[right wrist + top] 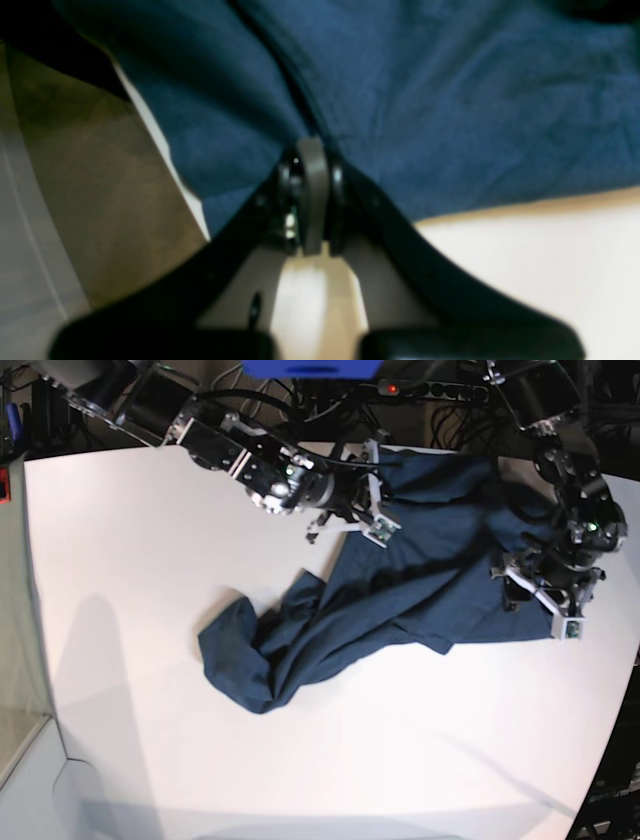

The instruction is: Layout the t-shirt on the table in an organized manner, then fold the t-shirt properly

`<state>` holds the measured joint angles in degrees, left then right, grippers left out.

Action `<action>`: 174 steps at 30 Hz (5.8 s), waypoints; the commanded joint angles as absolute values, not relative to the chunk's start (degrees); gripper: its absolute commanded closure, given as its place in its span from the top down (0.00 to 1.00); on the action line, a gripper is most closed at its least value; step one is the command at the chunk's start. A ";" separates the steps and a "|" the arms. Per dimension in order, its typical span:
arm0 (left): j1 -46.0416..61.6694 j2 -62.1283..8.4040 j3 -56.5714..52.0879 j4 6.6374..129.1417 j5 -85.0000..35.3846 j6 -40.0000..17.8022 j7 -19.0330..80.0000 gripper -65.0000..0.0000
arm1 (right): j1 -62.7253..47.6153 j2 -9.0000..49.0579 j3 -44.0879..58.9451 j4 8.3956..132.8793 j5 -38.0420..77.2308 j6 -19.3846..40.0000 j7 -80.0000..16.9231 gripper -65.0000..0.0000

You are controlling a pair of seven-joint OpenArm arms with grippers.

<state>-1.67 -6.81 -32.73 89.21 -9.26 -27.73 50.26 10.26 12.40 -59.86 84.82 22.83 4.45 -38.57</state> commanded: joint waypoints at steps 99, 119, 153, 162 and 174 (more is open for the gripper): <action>-14.73 -17.89 -26.33 51.82 -15.34 -28.26 26.24 0.48 | 6.55 15.25 -33.27 102.99 22.81 4.44 -59.91 0.00; -20.53 -18.07 -26.68 58.24 -15.87 -28.35 30.55 0.48 | 2.95 15.08 -39.60 113.19 22.90 4.53 -62.81 0.57; 4.53 -8.92 -26.33 75.47 -17.10 -28.44 39.60 0.48 | 15.87 17.63 -21.93 72.04 22.46 4.53 -26.24 0.57; 3.21 -11.65 -26.33 74.51 -17.10 -28.44 37.76 0.48 | 16.66 15.43 -22.29 72.04 22.46 4.53 -25.98 0.57; 2.51 -13.14 -26.33 73.98 -17.10 -28.44 37.41 0.48 | 21.58 15.52 -21.93 71.60 22.37 4.53 -26.15 0.00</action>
